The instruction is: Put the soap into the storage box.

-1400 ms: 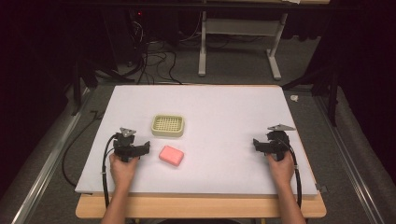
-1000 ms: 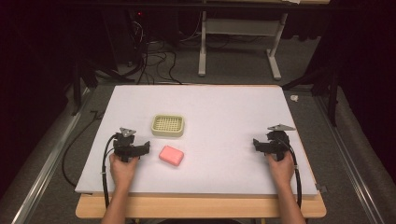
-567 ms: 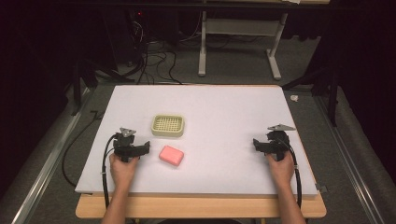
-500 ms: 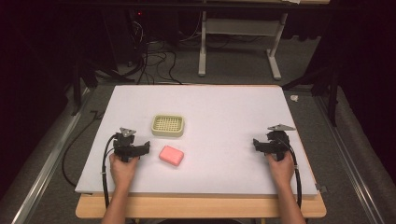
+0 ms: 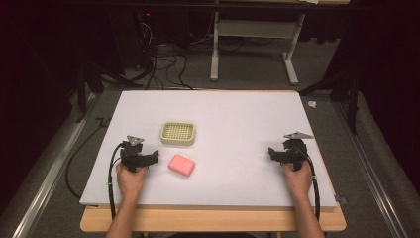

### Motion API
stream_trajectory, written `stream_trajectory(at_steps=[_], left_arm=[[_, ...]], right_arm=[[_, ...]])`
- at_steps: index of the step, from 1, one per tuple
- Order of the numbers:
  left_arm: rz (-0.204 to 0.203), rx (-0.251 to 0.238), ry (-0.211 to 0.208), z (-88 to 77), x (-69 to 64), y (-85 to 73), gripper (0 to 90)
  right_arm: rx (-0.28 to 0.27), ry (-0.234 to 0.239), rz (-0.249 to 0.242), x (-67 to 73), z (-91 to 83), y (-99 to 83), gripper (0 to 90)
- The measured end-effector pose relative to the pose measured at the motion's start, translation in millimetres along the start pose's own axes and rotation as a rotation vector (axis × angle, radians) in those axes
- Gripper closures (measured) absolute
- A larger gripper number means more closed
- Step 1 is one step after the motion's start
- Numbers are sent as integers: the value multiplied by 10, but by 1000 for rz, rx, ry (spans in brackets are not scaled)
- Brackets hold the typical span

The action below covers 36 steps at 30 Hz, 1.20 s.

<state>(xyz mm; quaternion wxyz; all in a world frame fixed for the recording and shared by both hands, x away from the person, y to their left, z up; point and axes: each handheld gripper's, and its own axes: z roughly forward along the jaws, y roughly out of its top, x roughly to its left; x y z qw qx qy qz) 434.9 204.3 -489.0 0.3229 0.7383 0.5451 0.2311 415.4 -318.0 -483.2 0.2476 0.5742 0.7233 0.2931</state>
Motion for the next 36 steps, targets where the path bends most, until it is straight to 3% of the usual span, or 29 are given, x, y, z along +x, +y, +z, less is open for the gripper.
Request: stream_trajectory(at_steps=[13,22,29,36], left_arm=[[-18,-10,-6,-11,20,-1,184],[-40,-27,-36,-61,61,2,173],[-43,-60,-73,-172,70,18,171],[-26,-91,-133,-284,-4,50,173]], right_arm=[[0,0,1,0,0,1,161],[0,0,1,0,1,1,161],[0,0,1,0,1,1,161],[0,-1,0,0,0,1,161]])
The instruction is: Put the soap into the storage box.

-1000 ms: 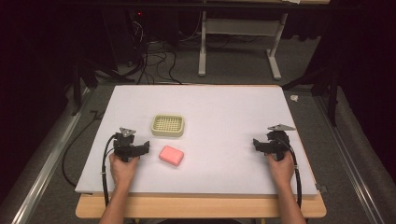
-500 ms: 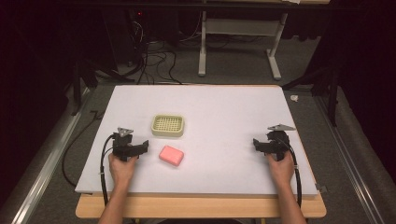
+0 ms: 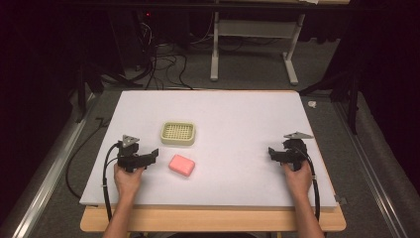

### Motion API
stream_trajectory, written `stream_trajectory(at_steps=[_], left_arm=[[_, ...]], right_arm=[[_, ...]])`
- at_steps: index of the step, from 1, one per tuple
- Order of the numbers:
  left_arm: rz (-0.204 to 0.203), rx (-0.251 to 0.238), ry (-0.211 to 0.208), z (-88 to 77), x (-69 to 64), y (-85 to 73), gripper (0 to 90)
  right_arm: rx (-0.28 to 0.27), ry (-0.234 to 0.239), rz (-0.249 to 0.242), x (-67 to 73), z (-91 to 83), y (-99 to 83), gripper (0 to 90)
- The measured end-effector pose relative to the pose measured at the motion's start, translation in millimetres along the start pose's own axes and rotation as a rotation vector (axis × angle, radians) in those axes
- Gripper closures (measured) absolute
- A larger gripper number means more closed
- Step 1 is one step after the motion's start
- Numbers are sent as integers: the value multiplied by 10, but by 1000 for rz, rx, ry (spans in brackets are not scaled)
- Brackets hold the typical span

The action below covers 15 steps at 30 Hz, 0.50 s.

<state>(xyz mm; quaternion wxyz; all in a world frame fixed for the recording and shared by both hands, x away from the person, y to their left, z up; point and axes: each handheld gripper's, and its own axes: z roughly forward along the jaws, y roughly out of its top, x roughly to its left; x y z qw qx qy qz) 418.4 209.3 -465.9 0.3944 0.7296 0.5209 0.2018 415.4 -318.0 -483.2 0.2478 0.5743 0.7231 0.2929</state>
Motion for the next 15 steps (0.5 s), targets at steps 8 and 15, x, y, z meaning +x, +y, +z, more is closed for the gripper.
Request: stream_trajectory(at_steps=[8,15], left_arm=[[16,-18,-48,-90,-91,18,173],[42,-19,-91,-157,-203,42,167]], right_arm=[[0,0,0,0,-1,0,162],[0,-1,1,2,-1,-1,162]])
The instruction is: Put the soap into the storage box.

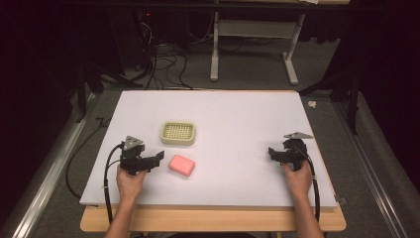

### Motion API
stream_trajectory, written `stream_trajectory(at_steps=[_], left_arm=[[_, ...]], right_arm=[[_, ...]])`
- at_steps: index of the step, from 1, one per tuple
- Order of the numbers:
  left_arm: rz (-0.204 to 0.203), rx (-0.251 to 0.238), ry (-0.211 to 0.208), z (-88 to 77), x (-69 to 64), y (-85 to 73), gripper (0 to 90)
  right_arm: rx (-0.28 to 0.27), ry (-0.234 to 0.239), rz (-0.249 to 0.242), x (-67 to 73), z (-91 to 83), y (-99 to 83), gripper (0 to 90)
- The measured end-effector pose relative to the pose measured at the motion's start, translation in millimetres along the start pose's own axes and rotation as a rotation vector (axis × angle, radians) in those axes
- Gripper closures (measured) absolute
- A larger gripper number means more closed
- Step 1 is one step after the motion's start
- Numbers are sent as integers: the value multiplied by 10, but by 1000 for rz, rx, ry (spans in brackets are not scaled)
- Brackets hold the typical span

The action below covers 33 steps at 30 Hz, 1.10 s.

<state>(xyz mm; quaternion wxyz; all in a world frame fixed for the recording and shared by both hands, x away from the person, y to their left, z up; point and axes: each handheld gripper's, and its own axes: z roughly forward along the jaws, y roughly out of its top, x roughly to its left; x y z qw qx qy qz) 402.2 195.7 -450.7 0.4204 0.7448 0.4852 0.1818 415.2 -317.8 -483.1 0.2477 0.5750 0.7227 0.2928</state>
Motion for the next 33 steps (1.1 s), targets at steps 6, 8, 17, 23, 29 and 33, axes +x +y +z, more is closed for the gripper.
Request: stream_trajectory(at_steps=[6,8,17,23,29,33], left_arm=[[29,10,-38,-9,-147,-9,155],[39,17,-47,-2,-184,-8,153],[66,38,-76,36,-324,-3,141],[82,58,-91,70,-421,5,130],[100,66,-109,101,-526,8,120],[112,83,-116,165,-606,3,94]], right_arm=[[0,-1,-2,0,-1,-1,162],[0,-1,-2,0,-1,-1,162],[0,-1,-2,0,-1,-1,162],[0,-1,-2,0,-2,-1,162],[0,-2,-2,0,-2,-1,162],[0,-2,-2,0,-2,-1,161]])
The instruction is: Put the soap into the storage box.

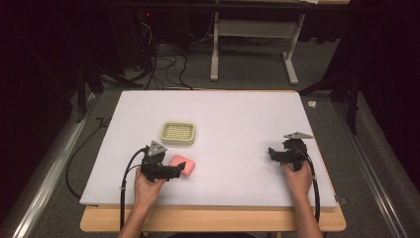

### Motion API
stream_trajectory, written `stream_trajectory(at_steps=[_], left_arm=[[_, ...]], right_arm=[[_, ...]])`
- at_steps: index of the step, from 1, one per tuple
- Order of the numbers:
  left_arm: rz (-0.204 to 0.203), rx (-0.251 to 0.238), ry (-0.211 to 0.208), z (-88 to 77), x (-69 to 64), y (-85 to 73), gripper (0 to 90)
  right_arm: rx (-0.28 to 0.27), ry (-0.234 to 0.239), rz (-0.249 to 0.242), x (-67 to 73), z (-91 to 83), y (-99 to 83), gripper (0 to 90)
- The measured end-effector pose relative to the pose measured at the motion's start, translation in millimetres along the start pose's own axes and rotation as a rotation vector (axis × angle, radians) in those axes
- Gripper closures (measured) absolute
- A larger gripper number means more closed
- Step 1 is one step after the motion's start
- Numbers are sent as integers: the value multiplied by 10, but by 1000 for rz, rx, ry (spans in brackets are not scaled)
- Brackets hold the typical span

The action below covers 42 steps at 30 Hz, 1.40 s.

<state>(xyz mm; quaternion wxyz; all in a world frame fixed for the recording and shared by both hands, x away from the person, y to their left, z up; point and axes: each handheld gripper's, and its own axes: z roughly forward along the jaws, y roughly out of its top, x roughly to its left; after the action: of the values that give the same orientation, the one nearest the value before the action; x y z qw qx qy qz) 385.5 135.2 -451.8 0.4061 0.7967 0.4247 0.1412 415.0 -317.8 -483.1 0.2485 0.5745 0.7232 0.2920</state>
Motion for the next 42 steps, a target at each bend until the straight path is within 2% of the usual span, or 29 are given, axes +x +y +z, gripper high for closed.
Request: stream_trajectory(at_steps=[7,15,30,42], left_arm=[[10,38,-7,101,-73,-3,42],[22,72,4,185,-102,-15,33],[45,106,23,323,-162,-67,34],[54,150,62,391,-175,-91,70]], right_arm=[[0,0,0,0,0,0,161],[0,0,0,0,0,0,161],[0,0,-2,0,0,0,161],[0,0,-1,0,-1,-1,161]])
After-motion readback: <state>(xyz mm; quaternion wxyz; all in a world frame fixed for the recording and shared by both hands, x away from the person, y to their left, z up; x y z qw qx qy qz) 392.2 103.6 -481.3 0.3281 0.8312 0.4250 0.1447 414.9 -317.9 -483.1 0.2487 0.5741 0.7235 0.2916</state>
